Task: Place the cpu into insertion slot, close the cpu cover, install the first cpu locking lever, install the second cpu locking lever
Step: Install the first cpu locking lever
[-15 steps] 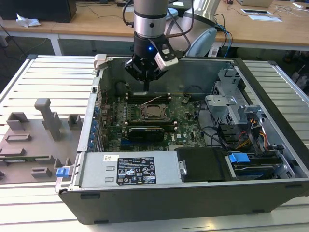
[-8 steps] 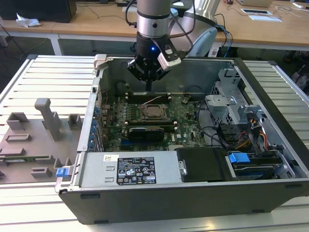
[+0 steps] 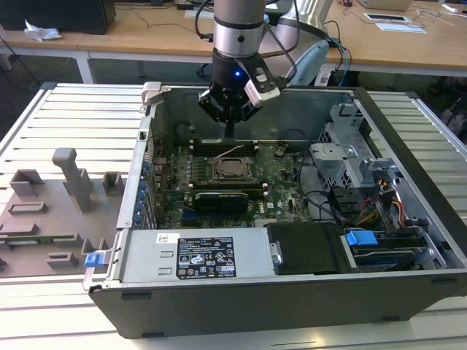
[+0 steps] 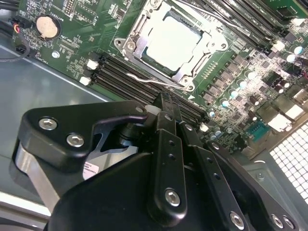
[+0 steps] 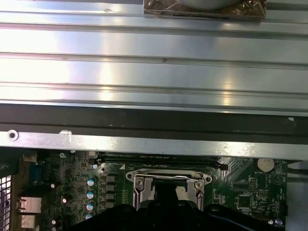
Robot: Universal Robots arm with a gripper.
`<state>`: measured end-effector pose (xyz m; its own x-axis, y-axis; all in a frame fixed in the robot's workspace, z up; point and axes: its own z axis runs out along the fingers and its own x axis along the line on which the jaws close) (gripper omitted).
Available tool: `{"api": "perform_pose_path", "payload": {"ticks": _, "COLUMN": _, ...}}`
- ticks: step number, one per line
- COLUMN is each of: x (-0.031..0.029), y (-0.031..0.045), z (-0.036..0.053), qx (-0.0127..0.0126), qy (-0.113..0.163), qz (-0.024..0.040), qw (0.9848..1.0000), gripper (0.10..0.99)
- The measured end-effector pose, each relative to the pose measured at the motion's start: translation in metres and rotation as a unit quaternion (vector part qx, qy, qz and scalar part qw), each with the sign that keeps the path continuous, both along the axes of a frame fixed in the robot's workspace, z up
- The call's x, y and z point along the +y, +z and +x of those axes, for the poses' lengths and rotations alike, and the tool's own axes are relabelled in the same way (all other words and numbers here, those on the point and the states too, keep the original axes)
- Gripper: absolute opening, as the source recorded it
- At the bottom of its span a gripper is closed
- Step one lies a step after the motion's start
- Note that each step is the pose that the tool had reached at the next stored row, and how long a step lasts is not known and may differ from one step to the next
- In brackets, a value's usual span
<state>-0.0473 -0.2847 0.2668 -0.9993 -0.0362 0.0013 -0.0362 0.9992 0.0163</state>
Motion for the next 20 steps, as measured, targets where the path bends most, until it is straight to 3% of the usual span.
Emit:
{"api": "perform_pose_path", "payload": {"ticks": 12, "x": 0.0, "y": -0.0016, "z": 0.009, "qx": 0.0001, "qy": 0.0, "qz": -0.0001, "qw": 1.0, "gripper": 0.106}}
{"api": "perform_pose_path", "payload": {"ticks": 20, "x": 0.0, "y": -0.0092, "z": 0.0098, "qx": 0.0001, "qy": 0.0, "qz": 0.0, "qw": 1.0, "gripper": 0.106}}
